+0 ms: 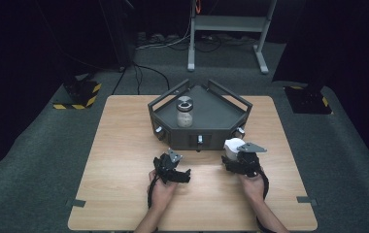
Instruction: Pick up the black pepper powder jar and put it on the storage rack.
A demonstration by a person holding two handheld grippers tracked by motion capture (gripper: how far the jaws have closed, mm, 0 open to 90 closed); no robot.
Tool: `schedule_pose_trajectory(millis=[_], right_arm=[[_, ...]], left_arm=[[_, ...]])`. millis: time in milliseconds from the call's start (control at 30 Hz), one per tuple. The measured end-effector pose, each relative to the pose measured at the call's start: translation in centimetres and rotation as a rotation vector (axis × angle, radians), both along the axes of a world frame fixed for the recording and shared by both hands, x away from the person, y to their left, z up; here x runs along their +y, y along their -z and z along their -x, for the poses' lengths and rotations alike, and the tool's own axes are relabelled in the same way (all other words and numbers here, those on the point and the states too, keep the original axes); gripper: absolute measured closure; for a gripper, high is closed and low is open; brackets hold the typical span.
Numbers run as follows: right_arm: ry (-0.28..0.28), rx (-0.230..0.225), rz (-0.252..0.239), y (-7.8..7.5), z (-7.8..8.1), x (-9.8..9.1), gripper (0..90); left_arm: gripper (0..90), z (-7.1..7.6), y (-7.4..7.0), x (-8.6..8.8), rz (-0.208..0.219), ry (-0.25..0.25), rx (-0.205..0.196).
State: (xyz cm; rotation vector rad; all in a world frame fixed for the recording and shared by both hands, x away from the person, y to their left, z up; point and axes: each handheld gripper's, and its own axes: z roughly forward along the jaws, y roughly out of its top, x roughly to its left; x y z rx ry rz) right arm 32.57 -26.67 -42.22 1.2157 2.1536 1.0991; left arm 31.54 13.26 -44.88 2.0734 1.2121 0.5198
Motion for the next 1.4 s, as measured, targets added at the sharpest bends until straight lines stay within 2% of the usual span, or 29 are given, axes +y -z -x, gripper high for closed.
schedule_pose_trajectory(millis=[900, 1400], right_arm=[[-0.09, 0.01, 0.013, -3.9, -0.5, -1.8, 30.7], [-0.125, -0.005, 0.009, -6.9, -1.2, -2.1, 30.7]], left_arm=[[1.3, 0.0, 0.0, 0.0, 0.0, 0.0, 0.0], [1.3, 0.0, 0.0, 0.0, 0.0, -0.001, 0.0]])
